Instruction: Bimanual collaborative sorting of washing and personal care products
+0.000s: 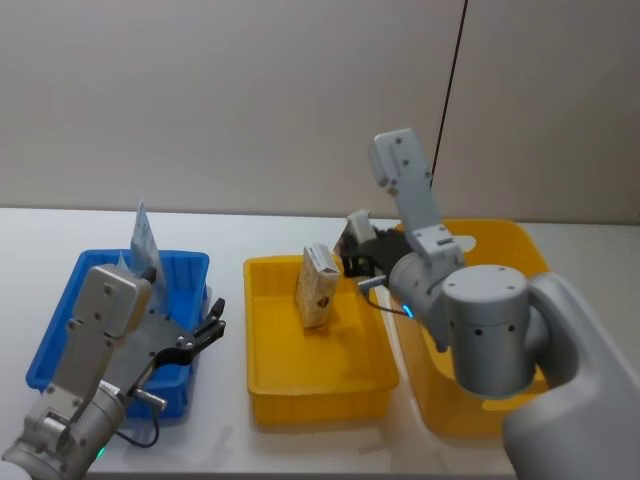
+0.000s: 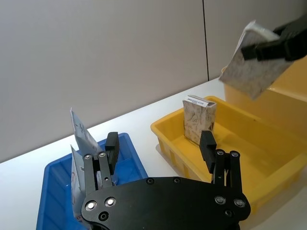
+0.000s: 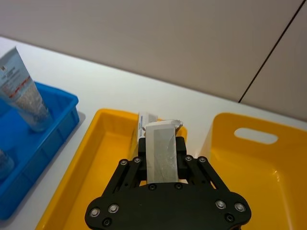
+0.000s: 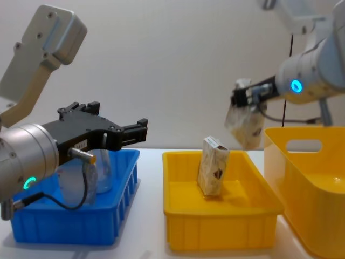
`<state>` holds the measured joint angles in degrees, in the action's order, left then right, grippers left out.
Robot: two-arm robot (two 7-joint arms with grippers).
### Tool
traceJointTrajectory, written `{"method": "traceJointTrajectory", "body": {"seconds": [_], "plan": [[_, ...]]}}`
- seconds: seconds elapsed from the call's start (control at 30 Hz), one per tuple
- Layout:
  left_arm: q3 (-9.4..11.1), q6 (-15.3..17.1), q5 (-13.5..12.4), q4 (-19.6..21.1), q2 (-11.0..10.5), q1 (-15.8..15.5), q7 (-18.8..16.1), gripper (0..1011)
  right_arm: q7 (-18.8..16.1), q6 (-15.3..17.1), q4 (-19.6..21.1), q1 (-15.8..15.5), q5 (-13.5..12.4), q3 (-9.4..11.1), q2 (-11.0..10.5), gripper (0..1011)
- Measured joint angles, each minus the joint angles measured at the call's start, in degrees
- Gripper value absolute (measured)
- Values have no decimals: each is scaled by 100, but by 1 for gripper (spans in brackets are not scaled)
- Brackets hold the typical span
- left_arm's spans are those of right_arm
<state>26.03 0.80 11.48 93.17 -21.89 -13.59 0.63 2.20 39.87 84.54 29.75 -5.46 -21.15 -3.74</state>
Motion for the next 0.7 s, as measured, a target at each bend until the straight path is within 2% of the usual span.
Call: {"method": "traceJointTrajectory", "body": {"seconds": [0.37, 0.7], "plan": [[0, 0, 0, 0, 0, 0, 0, 1002, 256, -425, 932, -512, 155, 237, -190, 285], [0, 0, 0, 0, 0, 0, 0, 1001, 686, -557, 1682, -1221, 244, 666, -231, 284]]}}
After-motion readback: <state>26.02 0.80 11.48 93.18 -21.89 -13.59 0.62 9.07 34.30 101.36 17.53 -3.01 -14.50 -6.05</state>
